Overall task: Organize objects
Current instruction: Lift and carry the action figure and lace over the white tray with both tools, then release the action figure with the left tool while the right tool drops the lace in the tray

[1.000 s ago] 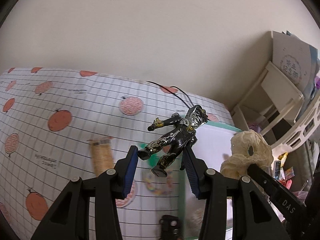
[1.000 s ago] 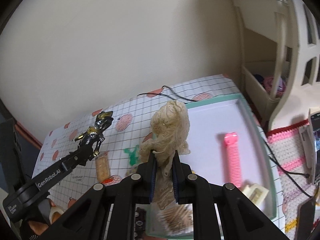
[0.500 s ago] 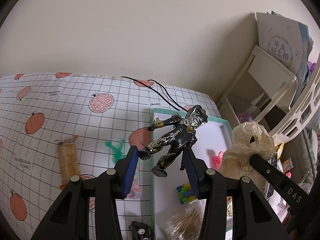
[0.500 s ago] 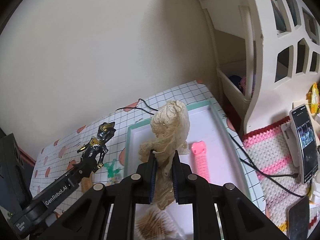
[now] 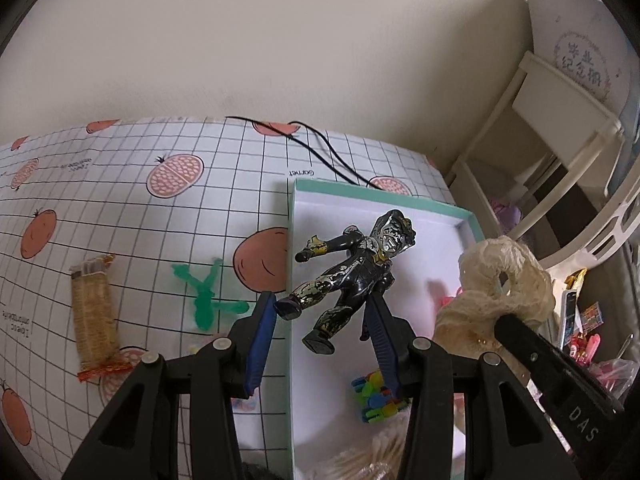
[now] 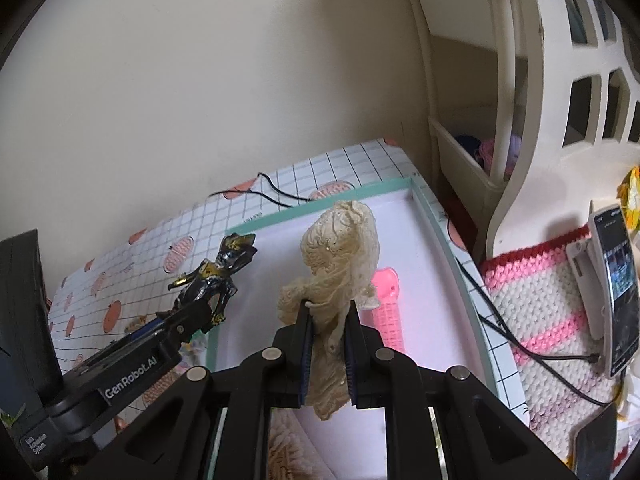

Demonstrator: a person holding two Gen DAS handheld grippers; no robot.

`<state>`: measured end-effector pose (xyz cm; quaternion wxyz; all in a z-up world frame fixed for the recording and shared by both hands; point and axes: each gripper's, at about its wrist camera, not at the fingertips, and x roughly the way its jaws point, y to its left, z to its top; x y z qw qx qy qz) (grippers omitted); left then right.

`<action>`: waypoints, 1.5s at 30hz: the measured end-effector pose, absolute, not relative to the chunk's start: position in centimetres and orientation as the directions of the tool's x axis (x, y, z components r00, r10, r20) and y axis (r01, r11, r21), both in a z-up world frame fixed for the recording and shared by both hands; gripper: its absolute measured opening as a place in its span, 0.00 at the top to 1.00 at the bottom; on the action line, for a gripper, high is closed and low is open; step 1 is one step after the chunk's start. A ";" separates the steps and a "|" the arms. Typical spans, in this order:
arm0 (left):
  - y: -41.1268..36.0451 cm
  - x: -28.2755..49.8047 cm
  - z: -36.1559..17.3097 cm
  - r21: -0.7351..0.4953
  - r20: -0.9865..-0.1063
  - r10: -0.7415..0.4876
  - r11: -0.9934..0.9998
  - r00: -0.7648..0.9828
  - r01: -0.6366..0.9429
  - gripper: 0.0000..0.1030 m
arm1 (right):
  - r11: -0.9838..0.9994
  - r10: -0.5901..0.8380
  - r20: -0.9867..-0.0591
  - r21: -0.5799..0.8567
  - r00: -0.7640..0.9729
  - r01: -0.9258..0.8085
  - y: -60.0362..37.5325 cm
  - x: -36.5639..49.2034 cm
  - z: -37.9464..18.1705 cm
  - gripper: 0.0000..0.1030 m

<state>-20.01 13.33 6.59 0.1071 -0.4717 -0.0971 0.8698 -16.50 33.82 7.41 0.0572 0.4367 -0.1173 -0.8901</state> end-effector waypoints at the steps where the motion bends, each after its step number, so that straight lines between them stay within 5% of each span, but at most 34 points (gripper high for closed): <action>1: 13.4 -20.2 6.3 -0.272 -0.803 0.280 -0.958 -0.526 -0.094 0.54 | -0.966 -0.205 -0.766 0.260 -0.609 -0.003 33.8 -16.6 7.2 0.85; 45: 16.0 -21.6 3.8 -0.244 -0.847 0.270 -0.963 -0.457 -0.116 0.53 | -0.976 -0.178 -0.852 0.217 -0.492 -0.024 32.8 -17.8 3.5 0.82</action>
